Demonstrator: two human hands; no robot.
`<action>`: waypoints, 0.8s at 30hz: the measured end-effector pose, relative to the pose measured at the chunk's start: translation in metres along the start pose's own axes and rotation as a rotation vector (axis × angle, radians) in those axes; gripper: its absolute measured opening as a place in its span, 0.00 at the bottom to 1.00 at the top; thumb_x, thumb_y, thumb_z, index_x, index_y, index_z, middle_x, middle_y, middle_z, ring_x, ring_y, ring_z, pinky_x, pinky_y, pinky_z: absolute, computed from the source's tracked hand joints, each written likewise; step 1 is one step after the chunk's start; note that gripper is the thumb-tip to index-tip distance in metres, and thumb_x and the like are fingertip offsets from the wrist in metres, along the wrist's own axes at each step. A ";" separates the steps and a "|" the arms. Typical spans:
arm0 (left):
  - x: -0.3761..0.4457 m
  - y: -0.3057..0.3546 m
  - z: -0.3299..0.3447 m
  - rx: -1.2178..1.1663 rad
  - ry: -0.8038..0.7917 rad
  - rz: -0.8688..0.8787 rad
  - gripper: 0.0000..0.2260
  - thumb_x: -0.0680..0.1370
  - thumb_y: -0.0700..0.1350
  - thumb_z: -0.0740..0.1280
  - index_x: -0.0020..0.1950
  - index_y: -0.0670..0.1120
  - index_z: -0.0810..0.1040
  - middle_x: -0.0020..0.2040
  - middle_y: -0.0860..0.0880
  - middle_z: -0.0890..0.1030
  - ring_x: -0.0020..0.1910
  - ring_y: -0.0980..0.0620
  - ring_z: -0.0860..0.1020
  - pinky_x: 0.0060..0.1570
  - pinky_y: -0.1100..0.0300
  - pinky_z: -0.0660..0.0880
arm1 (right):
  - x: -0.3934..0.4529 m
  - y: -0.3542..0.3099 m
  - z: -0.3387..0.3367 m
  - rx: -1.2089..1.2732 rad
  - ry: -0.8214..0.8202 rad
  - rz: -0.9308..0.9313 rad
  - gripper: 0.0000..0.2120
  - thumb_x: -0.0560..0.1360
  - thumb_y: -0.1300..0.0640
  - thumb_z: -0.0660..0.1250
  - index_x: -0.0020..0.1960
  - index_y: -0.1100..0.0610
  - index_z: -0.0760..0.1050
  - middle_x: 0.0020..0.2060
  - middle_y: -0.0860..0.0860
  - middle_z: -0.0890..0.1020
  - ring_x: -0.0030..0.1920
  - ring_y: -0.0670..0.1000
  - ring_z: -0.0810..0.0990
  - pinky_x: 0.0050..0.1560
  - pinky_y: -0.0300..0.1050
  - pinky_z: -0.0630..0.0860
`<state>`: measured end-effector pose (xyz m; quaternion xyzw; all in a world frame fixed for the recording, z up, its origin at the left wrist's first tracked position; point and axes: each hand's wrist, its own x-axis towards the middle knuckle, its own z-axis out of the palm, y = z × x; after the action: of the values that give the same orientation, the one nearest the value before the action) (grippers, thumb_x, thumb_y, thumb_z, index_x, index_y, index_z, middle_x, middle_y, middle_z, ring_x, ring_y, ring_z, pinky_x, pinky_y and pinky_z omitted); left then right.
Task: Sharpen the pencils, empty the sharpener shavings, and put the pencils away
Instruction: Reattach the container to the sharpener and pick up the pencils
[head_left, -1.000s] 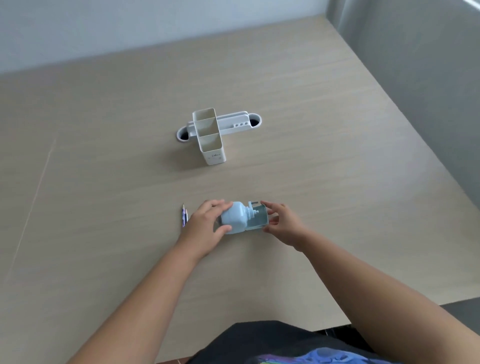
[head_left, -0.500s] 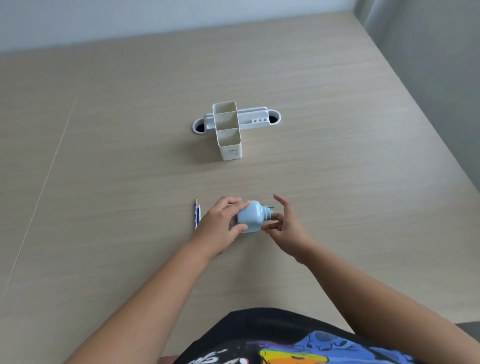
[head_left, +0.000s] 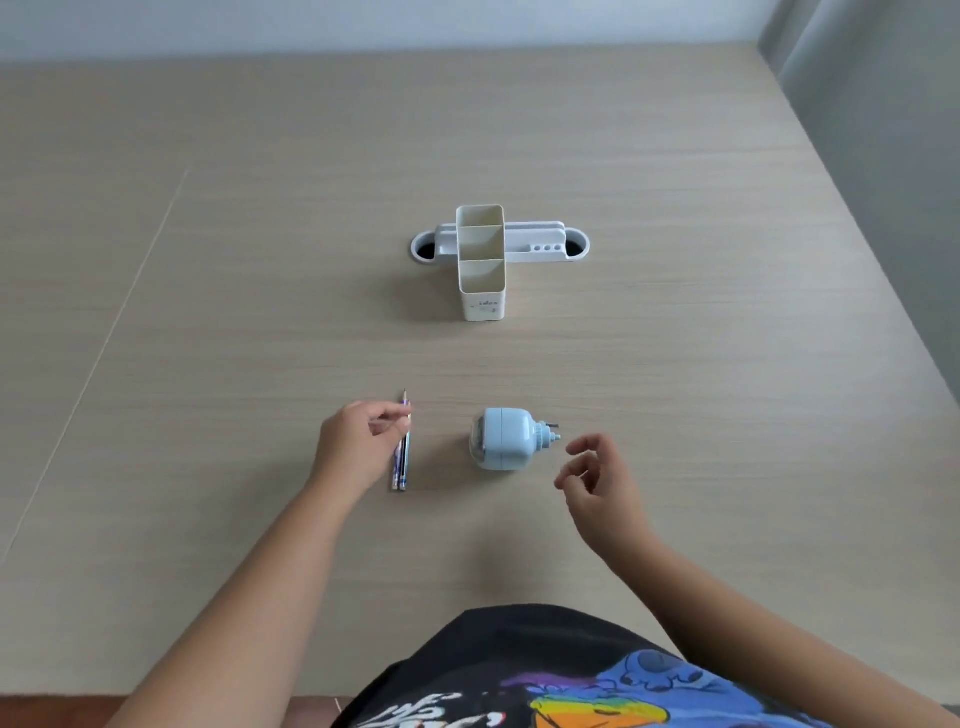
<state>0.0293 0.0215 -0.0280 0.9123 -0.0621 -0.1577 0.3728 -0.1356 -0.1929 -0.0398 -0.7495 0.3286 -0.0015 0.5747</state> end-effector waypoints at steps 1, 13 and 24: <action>0.002 -0.008 -0.001 0.047 0.002 -0.078 0.04 0.73 0.43 0.72 0.46 0.49 0.84 0.44 0.48 0.84 0.40 0.52 0.79 0.43 0.62 0.72 | -0.005 -0.006 0.003 -0.039 -0.008 -0.069 0.14 0.73 0.65 0.59 0.46 0.45 0.67 0.37 0.56 0.80 0.29 0.49 0.71 0.31 0.47 0.71; 0.014 -0.038 0.011 0.097 0.022 -0.203 0.05 0.64 0.40 0.73 0.37 0.45 0.78 0.34 0.48 0.81 0.36 0.47 0.79 0.37 0.59 0.74 | 0.016 -0.085 0.102 -0.492 -0.337 -0.472 0.12 0.72 0.66 0.57 0.49 0.58 0.77 0.42 0.53 0.78 0.35 0.52 0.71 0.36 0.43 0.69; 0.001 -0.063 -0.017 -0.052 0.091 -0.298 0.06 0.64 0.38 0.71 0.39 0.44 0.78 0.38 0.49 0.82 0.39 0.48 0.80 0.39 0.58 0.75 | 0.088 -0.096 0.177 -0.887 -0.406 -0.130 0.08 0.70 0.68 0.59 0.35 0.59 0.66 0.33 0.54 0.72 0.38 0.59 0.73 0.29 0.40 0.66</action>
<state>0.0360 0.0776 -0.0605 0.9077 0.0952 -0.1712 0.3711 0.0481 -0.0723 -0.0504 -0.9261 0.1313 0.2487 0.2514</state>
